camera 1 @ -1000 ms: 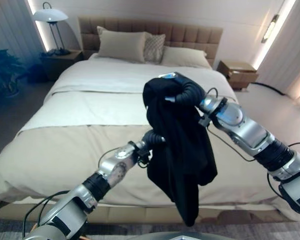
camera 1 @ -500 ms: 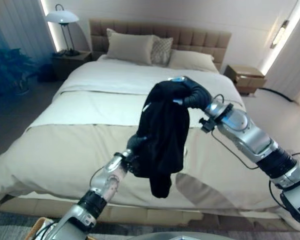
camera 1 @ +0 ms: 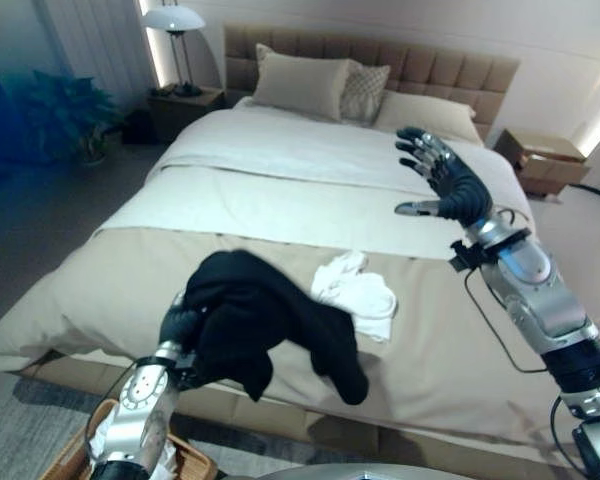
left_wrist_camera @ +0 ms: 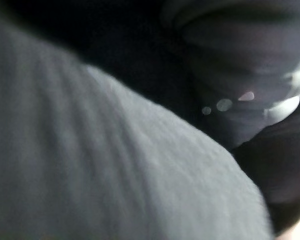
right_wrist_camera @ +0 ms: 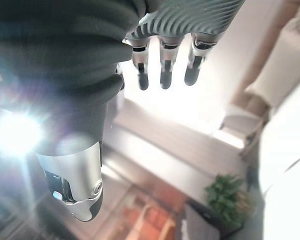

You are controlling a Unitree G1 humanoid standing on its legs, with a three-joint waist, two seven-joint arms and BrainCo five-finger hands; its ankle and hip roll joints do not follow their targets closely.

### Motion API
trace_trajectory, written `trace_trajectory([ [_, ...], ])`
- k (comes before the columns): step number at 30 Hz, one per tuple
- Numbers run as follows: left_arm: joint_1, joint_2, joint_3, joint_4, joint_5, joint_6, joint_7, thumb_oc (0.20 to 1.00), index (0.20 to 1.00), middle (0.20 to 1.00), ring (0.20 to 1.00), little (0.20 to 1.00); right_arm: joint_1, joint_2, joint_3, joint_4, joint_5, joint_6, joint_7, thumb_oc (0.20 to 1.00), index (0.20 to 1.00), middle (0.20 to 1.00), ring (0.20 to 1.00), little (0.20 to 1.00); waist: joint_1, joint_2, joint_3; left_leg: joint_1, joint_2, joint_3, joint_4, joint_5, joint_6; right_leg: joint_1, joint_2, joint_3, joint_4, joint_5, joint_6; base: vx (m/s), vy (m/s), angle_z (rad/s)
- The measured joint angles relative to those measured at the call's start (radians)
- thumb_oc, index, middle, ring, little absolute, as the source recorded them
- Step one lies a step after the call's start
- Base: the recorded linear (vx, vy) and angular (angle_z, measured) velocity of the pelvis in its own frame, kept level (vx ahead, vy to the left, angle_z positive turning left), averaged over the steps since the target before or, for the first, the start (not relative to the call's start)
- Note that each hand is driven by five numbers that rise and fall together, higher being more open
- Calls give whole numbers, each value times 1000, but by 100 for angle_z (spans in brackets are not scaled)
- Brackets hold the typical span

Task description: Pick up clothes into the bucket

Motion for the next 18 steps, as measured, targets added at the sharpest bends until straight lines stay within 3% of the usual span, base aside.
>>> trace_trajectory([
  [4,5,-6,32,21,86,-16,39,200,200,200,200,200,69,18,-8,65,-118,8,-1,1000,1000,1000,1000,1000,24,2,19,-5,2,-38,17,2,-3,26,7,-35,1,-8,-3,-73,-79,28],
  [8,-20,-5,65,30,211,-46,103,200,200,200,200,200,138,86,-46,98,-170,6,-27,1000,1000,1000,1000,1000,19,17,61,-89,19,-164,56,23,-47,29,37,-143,40,-54,-8,-272,-96,72],
  [10,-42,-3,71,41,237,-60,136,200,200,200,200,200,143,96,-53,99,-171,-3,-31,1000,1000,1000,1000,1000,45,53,100,-152,35,-218,58,45,-50,-16,61,-190,78,-71,-17,-285,-3,81],
  [11,-64,-6,71,55,244,-61,148,200,200,200,200,200,151,101,-65,98,-171,-14,-39,1000,1000,1000,1000,1000,40,54,114,-194,35,-223,74,69,-61,-47,53,-211,115,-84,-25,-205,38,77],
  [12,-77,-8,72,64,253,-61,159,200,200,200,200,200,153,100,-67,99,-171,-14,-40,1000,1000,1000,1000,1000,39,62,132,-216,34,-222,78,80,-51,-59,50,-233,136,-95,-26,-296,38,97],
  [14,-97,-13,84,74,275,-59,178,200,200,200,200,200,168,99,-75,95,-180,-15,-46,1000,1000,1000,1000,1000,24,75,158,-279,61,-78,87,82,23,-98,36,-289,203,-124,-58,-258,61,84],
  [15,-91,0,106,75,276,-62,203,200,200,200,200,200,180,129,-69,99,-213,-18,-50,1000,1000,1000,1000,1000,30,28,175,-305,76,89,148,20,130,-163,-42,-286,293,-168,-116,-16,97,28],
  [16,-92,2,116,77,275,-63,213,200,200,200,200,200,186,144,-69,98,-225,-19,-52,1000,1000,1000,1000,1000,25,7,185,-327,63,100,221,8,133,-173,-73,-282,324,-186,-96,66,93,11],
  [17,-86,-1,118,80,279,-63,235,200,200,200,200,200,223,148,-74,94,-242,-23,-58,1000,1000,1000,1000,1000,30,18,184,-319,47,80,285,-9,108,-172,-87,-277,350,-194,-72,82,99,17],
  [18,-85,-8,117,80,288,-64,243,200,200,200,200,200,242,138,-79,94,-246,-26,-64,1000,1000,1000,1000,1000,16,45,181,-291,49,59,253,-29,71,-164,-76,-280,357,-192,-63,33,81,39],
])
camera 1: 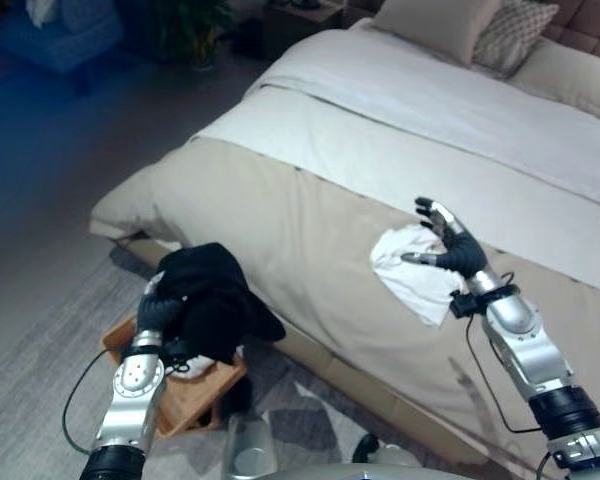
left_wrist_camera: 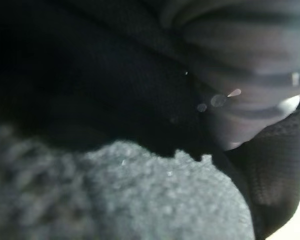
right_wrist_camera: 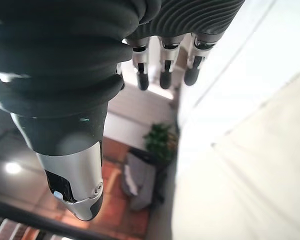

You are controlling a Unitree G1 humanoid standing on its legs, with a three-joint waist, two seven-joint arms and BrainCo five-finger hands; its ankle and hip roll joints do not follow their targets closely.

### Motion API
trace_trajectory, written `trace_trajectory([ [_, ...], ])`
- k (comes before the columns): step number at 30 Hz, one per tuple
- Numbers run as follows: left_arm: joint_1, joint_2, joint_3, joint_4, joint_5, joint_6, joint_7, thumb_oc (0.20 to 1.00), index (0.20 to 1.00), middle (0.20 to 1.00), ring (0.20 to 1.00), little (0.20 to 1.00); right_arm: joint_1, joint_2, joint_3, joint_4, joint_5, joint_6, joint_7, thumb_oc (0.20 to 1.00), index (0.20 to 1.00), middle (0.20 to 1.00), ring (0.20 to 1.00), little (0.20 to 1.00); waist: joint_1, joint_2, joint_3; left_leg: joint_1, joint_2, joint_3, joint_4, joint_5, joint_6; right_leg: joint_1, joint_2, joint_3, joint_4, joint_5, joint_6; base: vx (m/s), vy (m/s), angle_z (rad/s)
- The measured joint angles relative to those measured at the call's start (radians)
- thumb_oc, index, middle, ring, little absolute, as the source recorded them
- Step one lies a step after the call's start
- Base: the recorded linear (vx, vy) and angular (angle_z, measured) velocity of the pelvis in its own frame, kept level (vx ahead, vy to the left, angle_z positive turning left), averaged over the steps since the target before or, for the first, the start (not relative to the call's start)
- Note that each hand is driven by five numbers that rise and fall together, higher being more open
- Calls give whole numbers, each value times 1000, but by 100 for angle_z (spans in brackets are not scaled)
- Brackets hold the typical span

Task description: Pick up clothes into the bucket

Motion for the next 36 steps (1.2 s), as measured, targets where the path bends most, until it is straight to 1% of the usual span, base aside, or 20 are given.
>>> trace_trajectory([
  [1,-35,0,0,17,29,-12,20,200,200,200,200,200,51,32,-23,13,-4,0,-14,1000,1000,1000,1000,1000,2,-21,9,-5,-25,6,-16,18,-51,11,-32,-9,22,-9,25,37,45,48],
  [2,-46,-1,0,17,38,-24,37,200,200,200,200,200,71,40,-23,13,-3,0,-18,1000,1000,1000,1000,1000,4,-30,14,-10,-38,-8,-6,13,-57,10,-43,-11,34,-14,33,-3,36,61],
  [3,-66,0,2,17,61,-37,69,200,200,200,200,200,93,55,-16,13,-3,-1,-21,1000,1000,1000,1000,1000,10,-43,24,-37,-53,-21,25,17,-59,-2,-61,-12,60,-24,35,-95,46,43],
  [4,-76,1,3,18,65,-37,77,200,200,200,200,200,96,60,-16,14,-3,-1,-21,1000,1000,1000,1000,1000,5,-47,27,-49,-59,-30,37,13,-58,-8,-65,-12,67,-29,34,-158,46,57],
  [5,-93,2,-1,22,66,-37,103,200,200,200,200,200,91,75,-15,15,-3,-6,-27,1000,1000,1000,1000,1000,8,-47,31,-98,-76,-57,73,23,-47,-26,-64,3,98,-29,29,-138,26,70],
  [6,-113,2,-8,26,66,-37,116,200,200,200,200,200,90,76,-15,16,-2,-11,-33,1000,1000,1000,1000,1000,-7,-45,38,-123,-87,-82,93,25,-44,-30,-65,22,113,-41,20,-63,-7,89],
  [7,-132,2,-10,30,71,-38,126,200,200,200,200,200,86,77,-14,20,-2,-11,-34,1000,1000,1000,1000,1000,-21,-51,48,-134,-100,-104,95,26,-41,-43,-62,70,126,-62,17,-118,49,86],
  [8,-145,9,-10,37,74,-38,152,200,200,200,200,200,69,81,-11,24,-1,-11,-34,1000,1000,1000,1000,1000,-14,-61,66,-148,-105,-118,100,26,-42,-48,-49,138,115,-92,47,-176,46,44],
  [9,-142,11,-6,43,74,-38,167,200,200,200,200,200,49,82,-2,31,-1,-13,-37,1000,1000,1000,1000,1000,-9,-61,69,-158,-104,-119,103,26,-42,-64,-43,148,117,-91,48,-200,43,-10],
  [10,-150,22,-2,52,74,-38,200,200,200,200,200,200,3,81,20,38,10,-21,-49,1000,1000,1000,1000,1000,10,-59,74,-193,-80,-109,102,31,-49,-125,-30,164,146,-92,47,-140,0,-31],
  [11,-158,22,2,54,74,-38,209,200,200,200,200,200,-13,81,27,37,10,-23,-51,1000,1000,1000,1000,1000,8,-60,83,-210,-76,-112,100,36,-50,-141,-25,160,157,-94,48,-93,11,-16],
  [12,-179,21,1,61,76,-38,231,200,200,200,200,200,-47,80,40,39,16,-23,-58,1000,1000,1000,1000,1000,7,-64,103,-241,-71,-129,91,64,-57,-182,-21,155,186,-97,44,-62,9,9],
  [13,-203,17,-6,71,78,-36,248,200,200,200,200,200,-64,78,50,40,18,-24,-63,1000,1000,1000,1000,1000,7,-72,128,-255,-64,-130,84,70,-58,-210,-20,156,210,-104,36,21,-21,7],
  [15,-225,5,-12,101,105,-34,286,200,200,200,200,200,-70,75,72,40,18,-25,-71,1000,1000,1000,1000,1000,6,-86,142,-277,-61,-136,87,66,-66,-244,-26,157,248,-127,28,0,0,0],
  [18,-264,7,-10,114,108,-25,386,200,200,200,200,200,-84,73,106,38,19,-37,-94,1000,1000,1000,1000,1000,13,-107,174,-321,-57,-139,104,67,-65,-298,-32,160,300,-145,23,-5,-5,2],
  [22,-294,13,3,123,145,-7,464,200,200,200,200,200,-101,76,152,48,20,-39,-136,1000,1000,1000,1000,1000,10,-107,175,-335,-60,-141,102,73,-63,-310,-37,153,310,-148,24,72,-15,7],
  [25,-265,15,59,24,147,-7,485,200,200,200,200,200,-102,77,161,47,20,-42,-141,1000,1000,1000,1000,1000,13,-107,176,-314,-63,-144,91,78,-66,-280,-37,140,289,-146,26,72,0,10],
  [29,-229,47,137,-174,143,-27,483,200,200,200,200,200,-102,75,161,47,19,-42,-138,1000,1000,1000,1000,1000,37,-106,176,-257,-65,-147,59,82,-73,-214,-37,124,241,-138,32,-10,51,5],
  [32,-227,79,179,-275,136,-66,445,200,200,200,200,200,-102,76,158,47,18,-42,-126,1000,1000,1000,1000,1000,57,-105,176,-226,-72,-144,43,89,-76,-172,-36,115,203,-129,40,54,24,3],
  [36,-250,82,178,-338,102,-85,395,200,200,200,200,200,-100,75,146,47,17,-41,-107,1000,1000,1000,1000,1000,59,-103,170,-210,-81,-144,23,91,-75,-142,-37,101,168,-117,49,32,15,5],
])
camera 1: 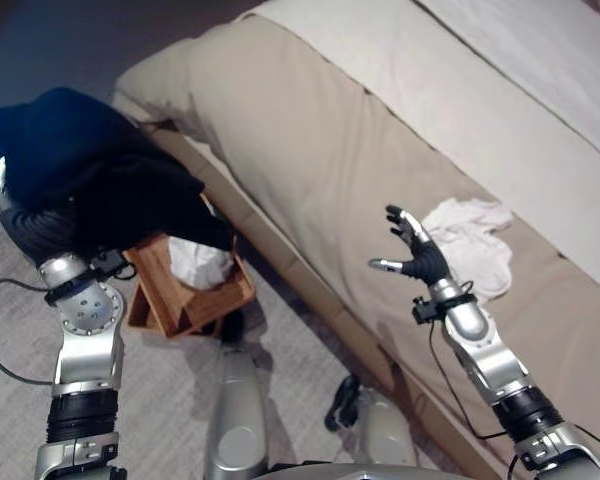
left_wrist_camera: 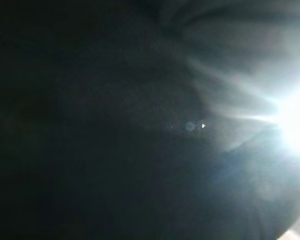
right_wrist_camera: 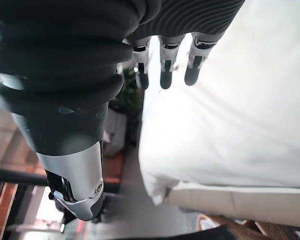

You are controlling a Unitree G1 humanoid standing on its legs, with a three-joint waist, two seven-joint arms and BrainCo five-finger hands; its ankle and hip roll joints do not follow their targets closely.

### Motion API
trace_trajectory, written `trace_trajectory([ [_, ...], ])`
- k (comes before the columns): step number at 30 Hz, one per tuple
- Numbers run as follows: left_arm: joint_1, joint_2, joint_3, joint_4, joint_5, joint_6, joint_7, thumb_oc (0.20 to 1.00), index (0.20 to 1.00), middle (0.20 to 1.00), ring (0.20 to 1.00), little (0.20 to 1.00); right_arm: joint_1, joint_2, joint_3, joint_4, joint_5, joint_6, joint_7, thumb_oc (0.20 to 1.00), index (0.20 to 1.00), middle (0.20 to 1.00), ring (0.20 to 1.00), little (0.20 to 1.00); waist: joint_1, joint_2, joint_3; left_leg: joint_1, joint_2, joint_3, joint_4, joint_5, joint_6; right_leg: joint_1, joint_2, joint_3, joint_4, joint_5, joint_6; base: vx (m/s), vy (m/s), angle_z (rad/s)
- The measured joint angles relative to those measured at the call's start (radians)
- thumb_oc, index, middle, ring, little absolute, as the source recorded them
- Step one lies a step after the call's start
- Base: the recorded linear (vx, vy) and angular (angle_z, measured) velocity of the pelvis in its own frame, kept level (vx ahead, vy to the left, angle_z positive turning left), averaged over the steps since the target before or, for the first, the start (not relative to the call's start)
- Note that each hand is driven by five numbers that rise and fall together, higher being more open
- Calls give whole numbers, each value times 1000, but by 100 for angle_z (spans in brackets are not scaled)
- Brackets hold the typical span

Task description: Pick up clothes into the bucket

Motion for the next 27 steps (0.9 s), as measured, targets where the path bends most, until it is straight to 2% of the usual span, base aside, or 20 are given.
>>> trace_trajectory([
  [8,-4,-5,-37,-8,-8,-3,-46,200,200,200,200,200,23,0,-42,0,0,1,18,1000,1000,1000,1000,1000,-1,9,-49,12,-13,1,-13,1,1,31,-2,-10,-49,16,12,9,4,3],
  [13,16,-13,-40,4,-11,-3,-69,200,200,200,200,200,37,0,-59,0,0,1,18,1000,1000,1000,1000,1000,-7,18,-53,13,-13,1,-13,1,1,31,-2,-10,-48,16,12,-9,1,1],
  [16,18,-16,-51,44,-33,-1,-73,200,200,200,200,200,52,0,-65,-1,0,1,18,1000,1000,1000,1000,1000,-24,23,-50,13,-14,3,-12,1,1,28,-4,-8,-45,16,12,-42,6,-2],
  [22,21,-73,-87,133,-37,8,-57,200,200,200,200,200,76,-11,-66,-9,0,1,17,1000,1000,1000,1000,1000,-32,53,-28,-12,-15,13,1,-2,-2,-22,-17,8,5,4,8,-15,-43,-5],
  [27,-14,-74,-95,171,-34,7,-2,200,200,200,200,200,61,-27,-66,-11,0,0,0,1000,1000,1000,1000,1000,-35,48,38,-131,-5,-9,97,-5,-5,-149,-21,29,150,-41,-10,-38,-27,1],
])
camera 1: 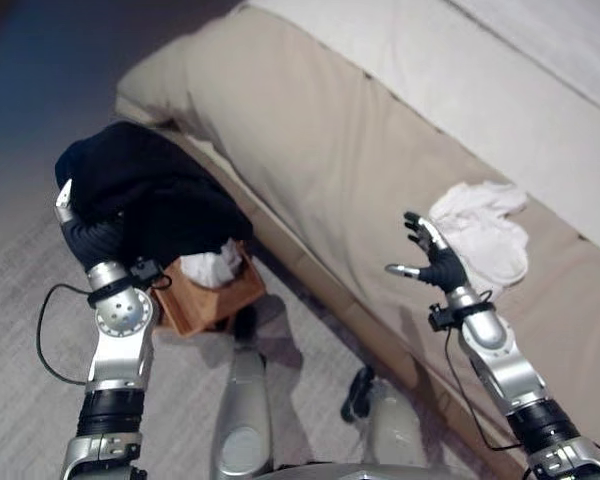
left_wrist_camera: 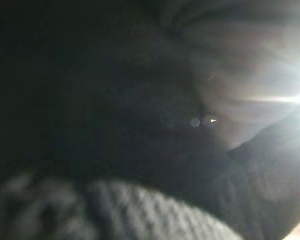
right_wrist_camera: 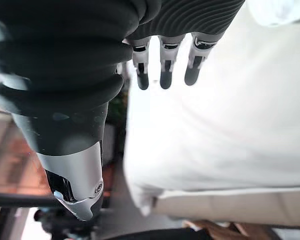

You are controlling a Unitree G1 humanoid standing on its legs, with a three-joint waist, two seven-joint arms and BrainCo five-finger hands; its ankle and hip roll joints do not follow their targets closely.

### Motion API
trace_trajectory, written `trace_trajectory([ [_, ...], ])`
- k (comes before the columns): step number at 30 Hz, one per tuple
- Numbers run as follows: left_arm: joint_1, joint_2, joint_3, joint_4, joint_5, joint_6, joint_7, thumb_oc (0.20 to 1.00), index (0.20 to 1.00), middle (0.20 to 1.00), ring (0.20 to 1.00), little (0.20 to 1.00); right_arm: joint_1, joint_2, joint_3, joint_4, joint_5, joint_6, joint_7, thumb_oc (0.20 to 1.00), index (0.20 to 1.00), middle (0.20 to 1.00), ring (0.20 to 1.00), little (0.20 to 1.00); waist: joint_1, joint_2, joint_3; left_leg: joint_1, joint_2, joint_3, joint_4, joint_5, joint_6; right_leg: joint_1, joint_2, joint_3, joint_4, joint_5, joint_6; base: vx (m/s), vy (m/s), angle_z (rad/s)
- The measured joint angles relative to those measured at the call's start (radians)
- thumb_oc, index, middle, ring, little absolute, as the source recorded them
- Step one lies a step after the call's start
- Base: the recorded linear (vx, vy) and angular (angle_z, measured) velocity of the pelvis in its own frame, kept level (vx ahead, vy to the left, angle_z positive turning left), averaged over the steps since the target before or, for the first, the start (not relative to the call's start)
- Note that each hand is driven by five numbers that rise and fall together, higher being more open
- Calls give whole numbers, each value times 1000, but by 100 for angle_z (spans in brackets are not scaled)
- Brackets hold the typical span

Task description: Pick up clothes into the bucket

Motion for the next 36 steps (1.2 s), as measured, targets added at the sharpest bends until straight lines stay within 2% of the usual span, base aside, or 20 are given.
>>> trace_trajectory([
  [6,-35,8,8,108,-3,4,81,200,200,200,200,200,-40,-6,4,11,1,-1,-27,1000,1000,1000,1000,1000,-11,-59,35,-151,2,-37,144,-44,-10,-141,-17,8,171,-76,-33,-28,-13,6],
  [13,-123,83,19,320,-42,32,150,200,200,200,200,200,-87,0,68,27,12,-9,-71,1000,1000,1000,1000,1000,-17,-92,35,-269,10,-60,145,-36,0,-261,-12,-1,219,-86,-52,-24,-2,5],
  [15,-159,131,17,390,-55,36,158,200,200,200,200,200,-106,0,96,28,12,-12,-72,1000,1000,1000,1000,1000,-22,-106,35,-300,12,-58,126,-29,9,-302,-9,0,212,-83,-56,-37,26,-1],
  [16,-181,168,19,426,-71,43,163,200,200,200,200,200,-125,7,109,32,13,-16,-72,1000,1000,1000,1000,1000,-21,-116,39,-315,15,-58,121,-19,21,-318,-3,-1,204,-73,-57,-18,24,-7],
  [18,-206,193,19,421,-93,57,178,200,200,200,200,200,-139,19,118,32,17,-24,-77,1000,1000,1000,1000,1000,-17,-133,46,-332,19,-58,120,-5,22,-330,3,0,196,-59,-45,-12,13,-3],
  [22,-289,223,-15,471,-125,65,186,200,200,200,200,200,-172,23,130,40,25,-29,-93,1000,1000,1000,1000,1000,-47,-141,45,-362,16,-54,121,6,7,-349,5,0,163,-34,-38,0,29,-3],
  [27,-438,247,-55,587,-206,71,183,200,200,200,200,200,-198,13,146,43,31,-30,-103,1000,1000,1000,1000,1000,-87,-142,44,-400,18,-34,143,6,7,-381,9,18,138,-9,-27,13,30,-10],
  [31,-433,241,-95,596,-202,78,174,200,200,200,200,200,-196,12,153,42,40,-31,-111,1000,1000,1000,1000,1000,-117,-142,44,-427,20,-30,155,4,6,-408,11,26,138,-4,-27,8,46,-6],
  [36,-408,229,-98,597,-202,88,171,200,200,200,200,200,-194,11,157,42,40,-33,-111,1000,1000,1000,1000,1000,-123,-142,44,-454,34,-28,168,1,2,-435,23,31,133,7,-29,15,26,-10],
])
